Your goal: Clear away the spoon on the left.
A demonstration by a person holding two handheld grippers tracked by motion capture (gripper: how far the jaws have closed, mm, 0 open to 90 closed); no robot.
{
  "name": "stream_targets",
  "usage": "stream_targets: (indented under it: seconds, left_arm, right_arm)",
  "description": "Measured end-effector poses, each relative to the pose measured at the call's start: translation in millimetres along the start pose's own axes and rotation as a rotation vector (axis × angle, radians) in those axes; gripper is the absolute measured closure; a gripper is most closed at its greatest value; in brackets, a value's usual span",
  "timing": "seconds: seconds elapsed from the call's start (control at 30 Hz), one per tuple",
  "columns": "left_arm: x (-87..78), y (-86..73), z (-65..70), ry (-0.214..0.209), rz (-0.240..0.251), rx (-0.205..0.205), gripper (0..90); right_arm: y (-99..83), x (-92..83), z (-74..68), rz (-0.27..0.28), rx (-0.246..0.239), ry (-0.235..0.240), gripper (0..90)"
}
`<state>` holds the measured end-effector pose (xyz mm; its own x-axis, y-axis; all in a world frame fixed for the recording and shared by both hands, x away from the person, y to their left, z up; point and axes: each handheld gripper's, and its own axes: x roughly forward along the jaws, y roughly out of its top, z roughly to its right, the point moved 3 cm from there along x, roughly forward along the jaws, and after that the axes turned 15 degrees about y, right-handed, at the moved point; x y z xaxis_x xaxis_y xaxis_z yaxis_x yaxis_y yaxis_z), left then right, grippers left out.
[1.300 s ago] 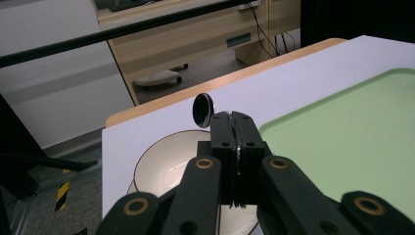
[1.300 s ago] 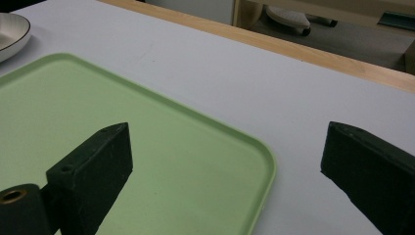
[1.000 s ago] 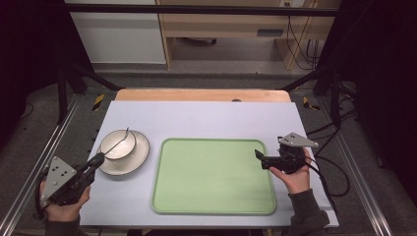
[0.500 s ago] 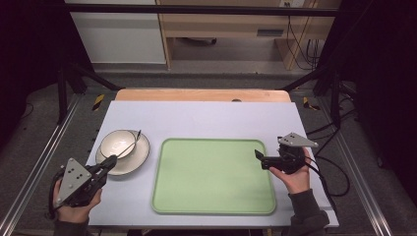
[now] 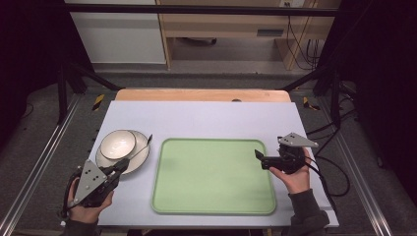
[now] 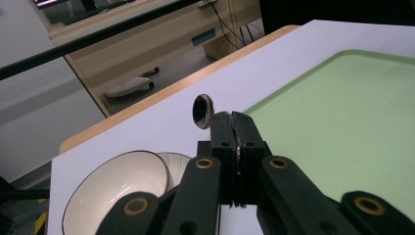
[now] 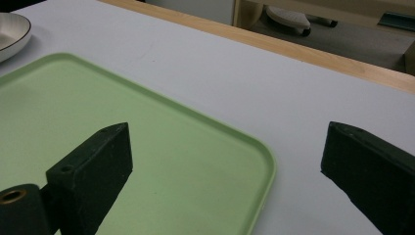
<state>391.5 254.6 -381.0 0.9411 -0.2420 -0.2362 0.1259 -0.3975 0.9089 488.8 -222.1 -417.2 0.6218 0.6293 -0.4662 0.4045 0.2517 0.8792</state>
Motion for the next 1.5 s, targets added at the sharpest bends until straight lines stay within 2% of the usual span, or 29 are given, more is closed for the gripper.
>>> stream_targets:
  seconds: [0.9, 1.37, 1.5]
  left_arm:
    - [18.6, -5.4, 37.5, -0.07, -0.041, 0.093, 88.8]
    - [31.8, -15.2, 55.9, -0.085, -0.094, 0.165, 88.8]
    - [36.4, -18.3, 63.3, -0.092, -0.112, 0.201, 88.7]
  right_arm:
    - [-0.2, 1.0, 0.2, -0.003, -0.001, 0.002, 5.1]
    - [-0.2, 0.9, 0.0, -0.002, 0.0, 0.004, 5.0]
    - [-0.5, 1.3, -0.2, -0.006, 0.001, 0.003, 5.1]
